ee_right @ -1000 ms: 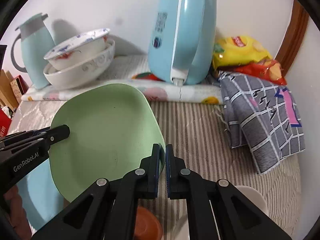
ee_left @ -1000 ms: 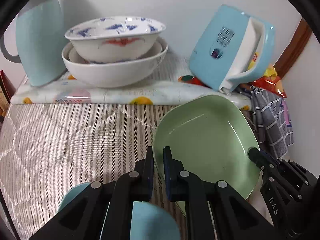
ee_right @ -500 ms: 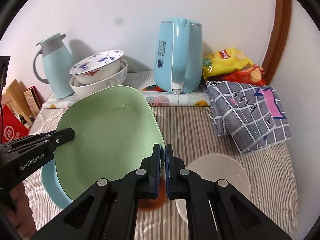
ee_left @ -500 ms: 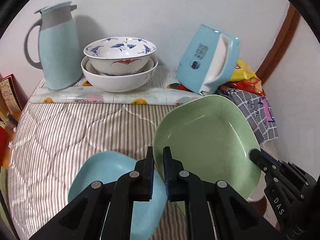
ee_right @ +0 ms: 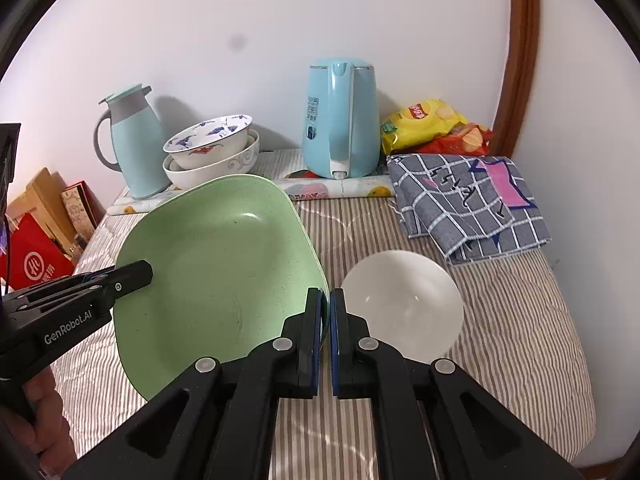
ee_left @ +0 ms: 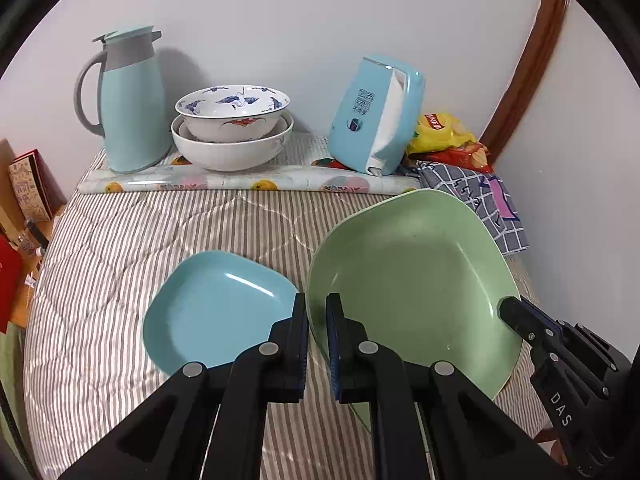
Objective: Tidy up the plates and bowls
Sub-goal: 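Lift the light-green plate with both grippers toward the teal plate stack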
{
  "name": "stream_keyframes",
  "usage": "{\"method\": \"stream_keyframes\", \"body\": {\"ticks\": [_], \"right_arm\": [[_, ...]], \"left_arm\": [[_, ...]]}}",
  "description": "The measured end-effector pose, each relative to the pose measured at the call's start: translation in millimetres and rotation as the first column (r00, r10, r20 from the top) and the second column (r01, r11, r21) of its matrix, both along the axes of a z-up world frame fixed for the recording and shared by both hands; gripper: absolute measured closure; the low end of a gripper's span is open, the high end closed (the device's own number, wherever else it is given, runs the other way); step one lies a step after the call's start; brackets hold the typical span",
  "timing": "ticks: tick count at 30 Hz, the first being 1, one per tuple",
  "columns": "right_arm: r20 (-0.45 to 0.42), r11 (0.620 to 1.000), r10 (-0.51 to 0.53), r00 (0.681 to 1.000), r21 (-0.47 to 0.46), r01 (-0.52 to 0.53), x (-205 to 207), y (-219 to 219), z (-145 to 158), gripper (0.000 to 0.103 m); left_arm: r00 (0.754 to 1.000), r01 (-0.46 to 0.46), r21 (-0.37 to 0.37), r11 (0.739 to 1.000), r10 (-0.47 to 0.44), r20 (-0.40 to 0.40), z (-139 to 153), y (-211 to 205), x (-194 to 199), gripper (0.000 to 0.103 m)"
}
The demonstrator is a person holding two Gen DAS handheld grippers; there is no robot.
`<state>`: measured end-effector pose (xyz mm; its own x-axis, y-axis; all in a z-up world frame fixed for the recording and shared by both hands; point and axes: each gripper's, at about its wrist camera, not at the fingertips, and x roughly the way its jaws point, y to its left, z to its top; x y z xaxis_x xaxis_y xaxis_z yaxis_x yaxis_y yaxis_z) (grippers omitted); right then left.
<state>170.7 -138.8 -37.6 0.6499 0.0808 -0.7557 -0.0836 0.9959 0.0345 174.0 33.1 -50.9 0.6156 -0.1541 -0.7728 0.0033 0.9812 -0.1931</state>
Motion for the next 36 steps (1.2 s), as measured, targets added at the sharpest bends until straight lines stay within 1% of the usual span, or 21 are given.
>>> {"method": "stream_keyframes", "body": {"ticks": [8, 16, 24, 36], "right_arm": [[0.011, 1.000, -0.013, 1.000, 0.016, 0.012, -29, -6, 4, 0.099], [0.026, 1.000, -0.020, 0.999, 0.024, 0.019, -49, -9, 9, 0.099], [0.033, 0.999, -0.022, 0.999, 0.024, 0.022, -60, -7, 11, 0.099], [0.035, 1.000, -0.016, 0.999, 0.024, 0.015, -63, 2, 11, 0.099]], "left_arm": [[1.000, 0.003, -0.012, 1.000, -0.003, 0.006, 4, -5, -24, 0.094], [1.000, 0.005, -0.009, 1.000, -0.005, 0.018, 8, -7, -41, 0.094], [1.000, -0.001, -0.012, 1.000, 0.001, 0.026, 11, -6, -52, 0.094], [0.999, -0.011, -0.015, 1.000, 0.012, 0.031, 14, 4, -53, 0.094]]}}
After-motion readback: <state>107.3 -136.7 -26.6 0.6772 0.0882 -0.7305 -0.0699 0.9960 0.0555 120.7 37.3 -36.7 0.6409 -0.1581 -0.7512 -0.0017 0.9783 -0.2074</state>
